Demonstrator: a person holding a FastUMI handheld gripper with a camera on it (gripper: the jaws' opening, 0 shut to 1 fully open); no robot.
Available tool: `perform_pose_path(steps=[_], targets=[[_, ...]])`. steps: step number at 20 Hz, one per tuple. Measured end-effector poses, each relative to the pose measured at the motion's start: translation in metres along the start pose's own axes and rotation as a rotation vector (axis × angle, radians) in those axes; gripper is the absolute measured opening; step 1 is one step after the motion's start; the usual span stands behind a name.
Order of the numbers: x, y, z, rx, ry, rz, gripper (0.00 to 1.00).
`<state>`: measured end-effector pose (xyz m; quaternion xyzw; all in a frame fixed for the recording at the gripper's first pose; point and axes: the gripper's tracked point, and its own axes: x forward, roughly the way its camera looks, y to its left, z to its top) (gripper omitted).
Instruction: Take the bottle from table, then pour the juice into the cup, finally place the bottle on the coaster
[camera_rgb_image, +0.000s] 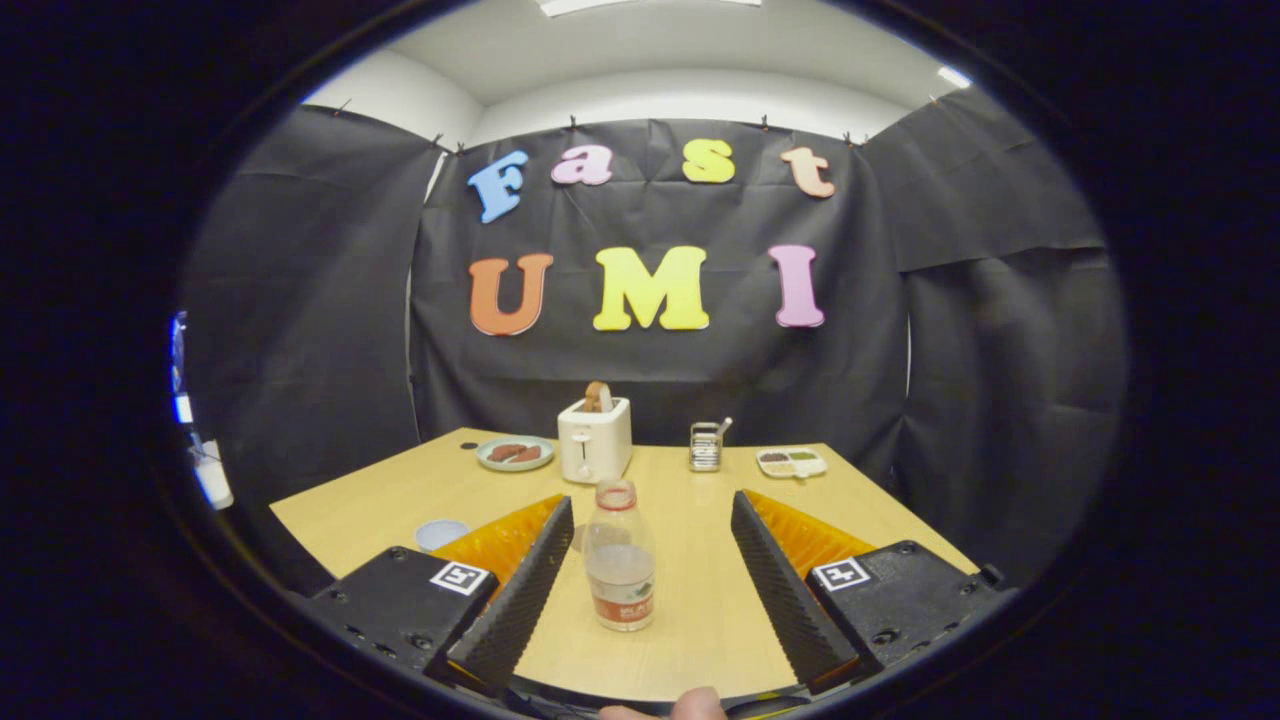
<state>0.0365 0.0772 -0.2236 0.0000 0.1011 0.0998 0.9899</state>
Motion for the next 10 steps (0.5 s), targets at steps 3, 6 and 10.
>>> perform_pose_path(steps=[3,6,10], targets=[[0.017,0.007,-0.035,0.022,0.07,0.018,1.0],[0.035,0.009,-0.06,0.036,0.129,0.016,1.0],[0.058,0.015,-0.092,0.046,0.217,0.03,1.0]])
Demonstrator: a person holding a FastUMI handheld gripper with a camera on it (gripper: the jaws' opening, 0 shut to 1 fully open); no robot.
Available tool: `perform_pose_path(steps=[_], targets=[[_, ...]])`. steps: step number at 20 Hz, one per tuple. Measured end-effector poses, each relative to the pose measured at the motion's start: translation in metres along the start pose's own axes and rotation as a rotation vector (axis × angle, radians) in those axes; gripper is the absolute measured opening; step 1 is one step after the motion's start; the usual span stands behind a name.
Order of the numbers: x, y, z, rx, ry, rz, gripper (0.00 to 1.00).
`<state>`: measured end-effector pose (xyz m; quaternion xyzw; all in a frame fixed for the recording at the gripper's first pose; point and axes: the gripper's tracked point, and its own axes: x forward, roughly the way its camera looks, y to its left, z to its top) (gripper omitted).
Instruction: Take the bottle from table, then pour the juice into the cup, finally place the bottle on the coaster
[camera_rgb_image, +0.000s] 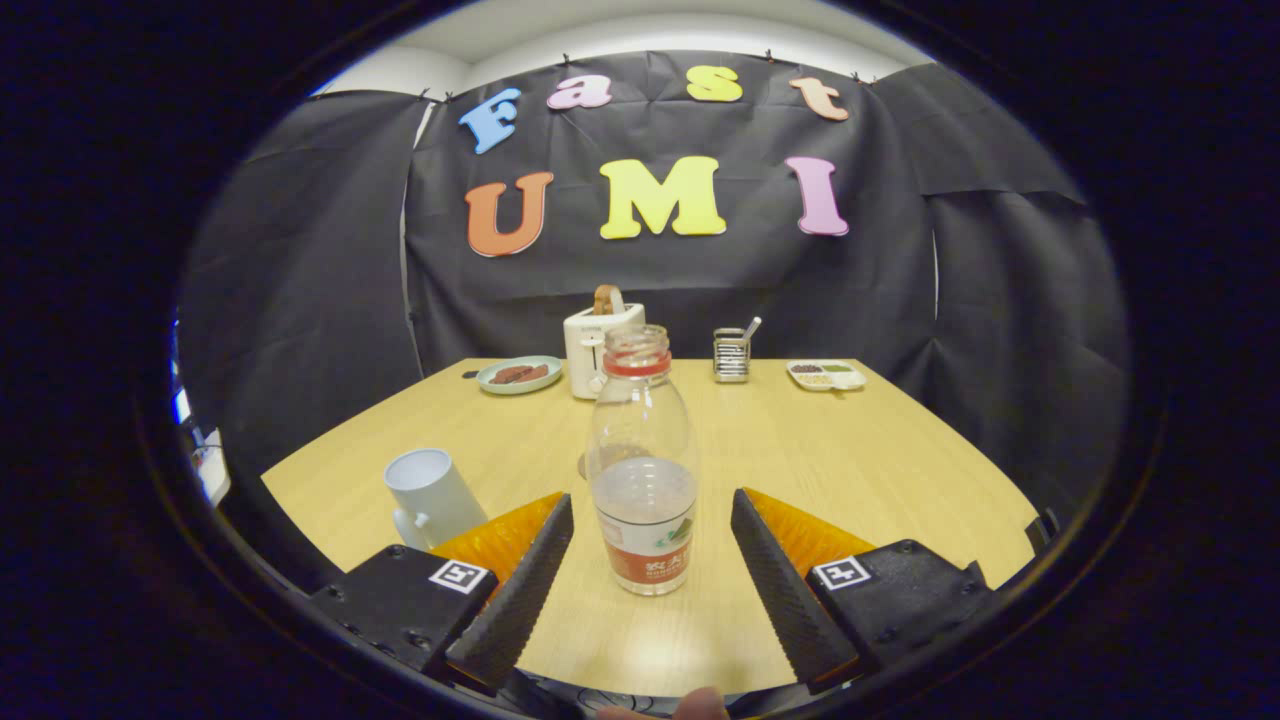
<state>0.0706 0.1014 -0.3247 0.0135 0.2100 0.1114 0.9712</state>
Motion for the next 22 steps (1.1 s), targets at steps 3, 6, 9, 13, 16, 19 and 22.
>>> perform_pose_path(steps=[3,6,9,13,16,19,22], targets=[[0.022,0.001,-0.011,0.013,0.037,0.003,1.0],[0.042,-0.001,-0.017,0.037,0.052,-0.012,1.0],[0.053,0.0,-0.025,0.051,0.057,-0.029,1.0],[0.06,0.0,-0.024,0.031,0.049,-0.051,0.92],[0.062,0.001,-0.02,0.04,0.045,-0.06,0.83],[0.059,0.01,-0.01,0.007,0.033,-0.058,0.79],[0.053,0.021,0.007,-0.098,0.019,-0.056,0.76]])
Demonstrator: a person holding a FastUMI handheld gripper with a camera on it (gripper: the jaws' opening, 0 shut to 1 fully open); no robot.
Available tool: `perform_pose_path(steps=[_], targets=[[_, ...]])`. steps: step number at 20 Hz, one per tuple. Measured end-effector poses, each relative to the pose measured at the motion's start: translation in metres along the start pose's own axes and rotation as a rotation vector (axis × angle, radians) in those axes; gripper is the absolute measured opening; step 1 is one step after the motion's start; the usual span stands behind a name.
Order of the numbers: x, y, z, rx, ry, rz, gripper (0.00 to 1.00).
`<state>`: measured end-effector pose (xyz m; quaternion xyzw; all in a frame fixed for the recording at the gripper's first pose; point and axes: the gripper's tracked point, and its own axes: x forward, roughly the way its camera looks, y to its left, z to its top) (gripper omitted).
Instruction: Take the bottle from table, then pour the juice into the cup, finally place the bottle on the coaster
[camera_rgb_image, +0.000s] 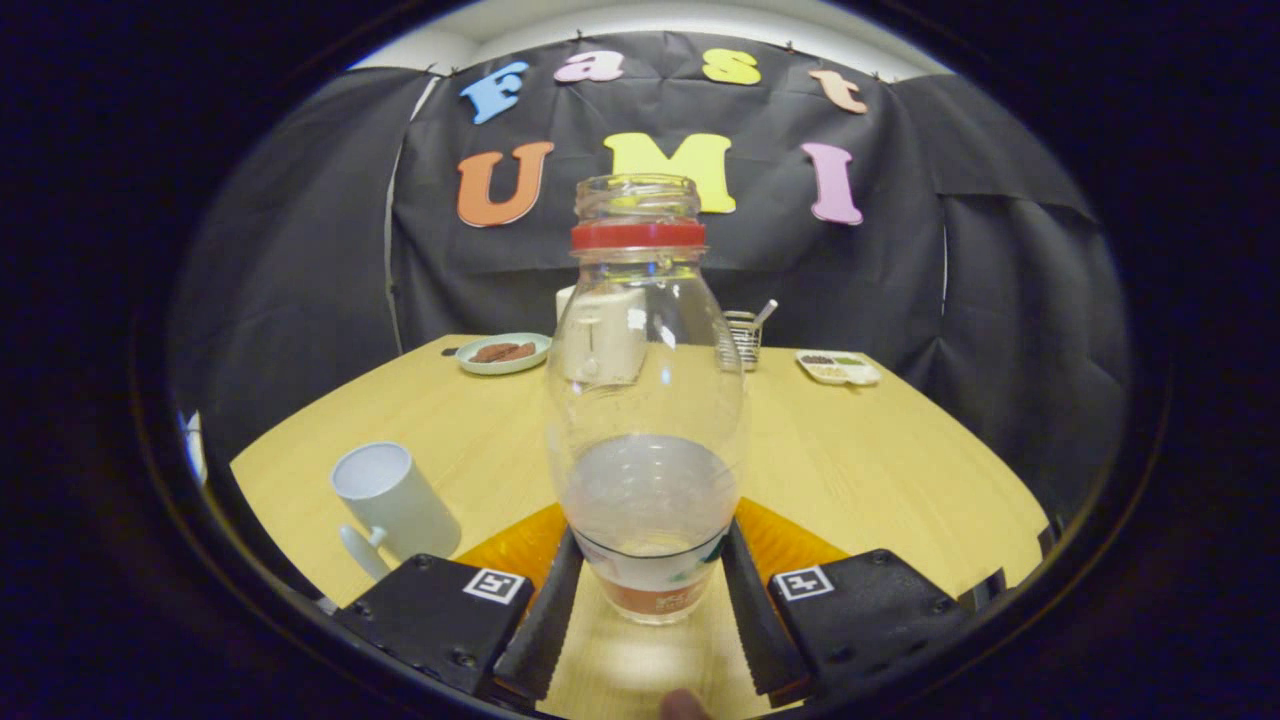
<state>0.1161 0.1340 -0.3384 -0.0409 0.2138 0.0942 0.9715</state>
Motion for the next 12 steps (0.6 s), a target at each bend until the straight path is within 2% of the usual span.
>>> perform_pose_path(steps=[6,12], targets=[[0.007,0.012,0.025,-0.212,-0.014,-0.038,0.75],[0.021,0.015,0.033,-0.56,-0.027,-0.153,0.75]])
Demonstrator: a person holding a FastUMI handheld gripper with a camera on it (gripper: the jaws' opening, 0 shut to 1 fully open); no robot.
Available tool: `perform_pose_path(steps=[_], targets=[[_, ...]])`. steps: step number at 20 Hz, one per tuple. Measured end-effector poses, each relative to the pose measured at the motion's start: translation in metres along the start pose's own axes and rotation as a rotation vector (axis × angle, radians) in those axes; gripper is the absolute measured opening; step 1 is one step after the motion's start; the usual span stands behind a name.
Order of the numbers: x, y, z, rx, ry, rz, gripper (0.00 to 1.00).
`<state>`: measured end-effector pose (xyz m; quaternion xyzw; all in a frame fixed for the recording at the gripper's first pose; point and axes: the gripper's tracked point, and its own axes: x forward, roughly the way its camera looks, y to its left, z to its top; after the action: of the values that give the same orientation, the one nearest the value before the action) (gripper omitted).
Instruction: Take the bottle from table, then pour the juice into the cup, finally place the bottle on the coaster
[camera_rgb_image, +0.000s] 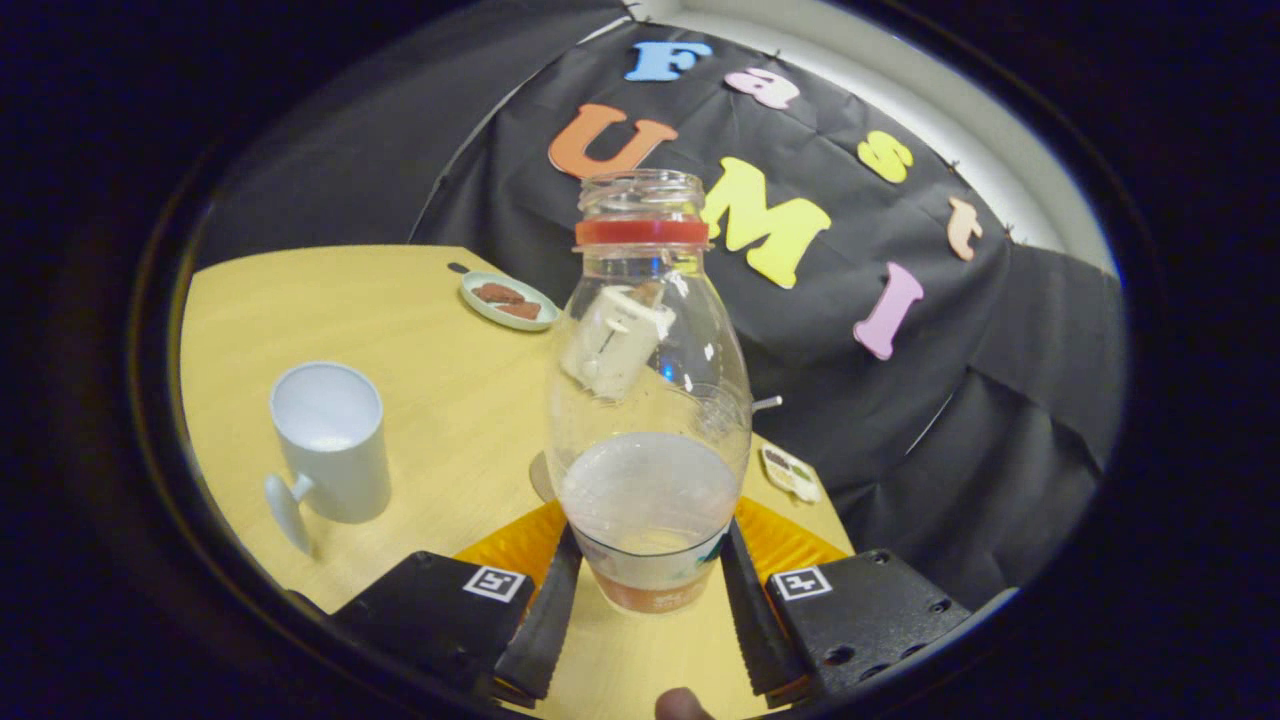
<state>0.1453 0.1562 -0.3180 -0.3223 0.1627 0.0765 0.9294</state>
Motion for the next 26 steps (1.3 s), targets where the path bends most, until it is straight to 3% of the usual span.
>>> perform_pose_path(steps=[6,12,26], targets=[[0.008,0.02,-0.005,-0.277,-0.015,-0.03,0.75],[0.007,0.027,-0.012,-0.546,-0.055,-0.125,0.75],[0.001,0.016,0.003,-0.854,-0.054,-0.206,0.75]])
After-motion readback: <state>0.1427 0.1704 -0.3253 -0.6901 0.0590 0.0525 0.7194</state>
